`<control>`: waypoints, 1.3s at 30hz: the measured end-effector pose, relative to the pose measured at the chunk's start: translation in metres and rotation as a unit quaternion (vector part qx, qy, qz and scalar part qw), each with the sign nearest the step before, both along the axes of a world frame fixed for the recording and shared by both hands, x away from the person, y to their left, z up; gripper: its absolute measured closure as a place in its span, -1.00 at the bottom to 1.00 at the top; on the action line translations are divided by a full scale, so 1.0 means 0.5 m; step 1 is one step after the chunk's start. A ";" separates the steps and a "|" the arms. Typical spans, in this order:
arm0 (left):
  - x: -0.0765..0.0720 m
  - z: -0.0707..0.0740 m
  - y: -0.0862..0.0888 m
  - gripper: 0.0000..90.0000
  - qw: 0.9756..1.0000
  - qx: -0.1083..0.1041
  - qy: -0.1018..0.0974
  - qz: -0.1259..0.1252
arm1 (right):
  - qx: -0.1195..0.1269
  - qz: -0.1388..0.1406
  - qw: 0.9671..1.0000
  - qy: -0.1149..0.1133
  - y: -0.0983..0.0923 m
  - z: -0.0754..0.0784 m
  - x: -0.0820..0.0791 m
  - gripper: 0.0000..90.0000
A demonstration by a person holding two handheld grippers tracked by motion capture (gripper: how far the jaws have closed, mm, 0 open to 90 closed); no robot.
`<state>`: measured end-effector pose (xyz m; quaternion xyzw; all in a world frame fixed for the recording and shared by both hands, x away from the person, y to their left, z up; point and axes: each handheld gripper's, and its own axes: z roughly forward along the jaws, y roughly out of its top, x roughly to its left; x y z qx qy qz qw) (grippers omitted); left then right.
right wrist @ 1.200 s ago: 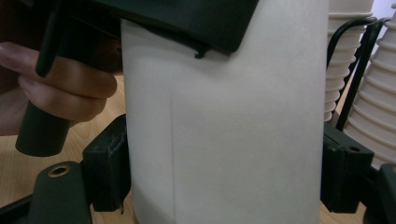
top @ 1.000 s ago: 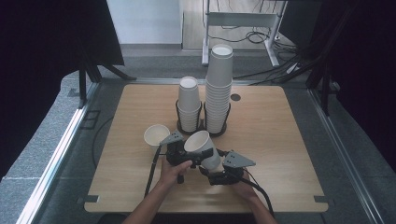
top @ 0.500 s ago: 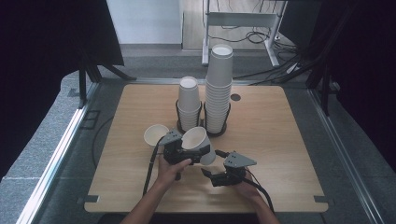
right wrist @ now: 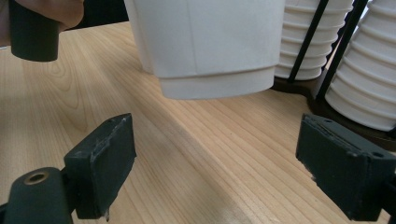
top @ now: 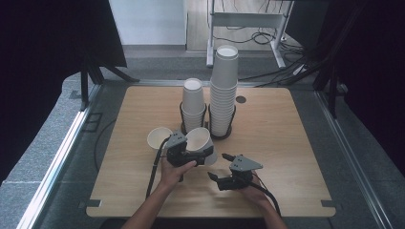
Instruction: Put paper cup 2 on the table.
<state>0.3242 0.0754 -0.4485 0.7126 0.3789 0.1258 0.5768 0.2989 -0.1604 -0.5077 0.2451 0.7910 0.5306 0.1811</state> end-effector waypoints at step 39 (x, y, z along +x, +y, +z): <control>0.066 -0.050 -0.083 -0.76 0.980 0.183 -0.006 0.082 | 0.003 -0.025 1.000 0.003 -0.028 -0.002 0.001 -0.71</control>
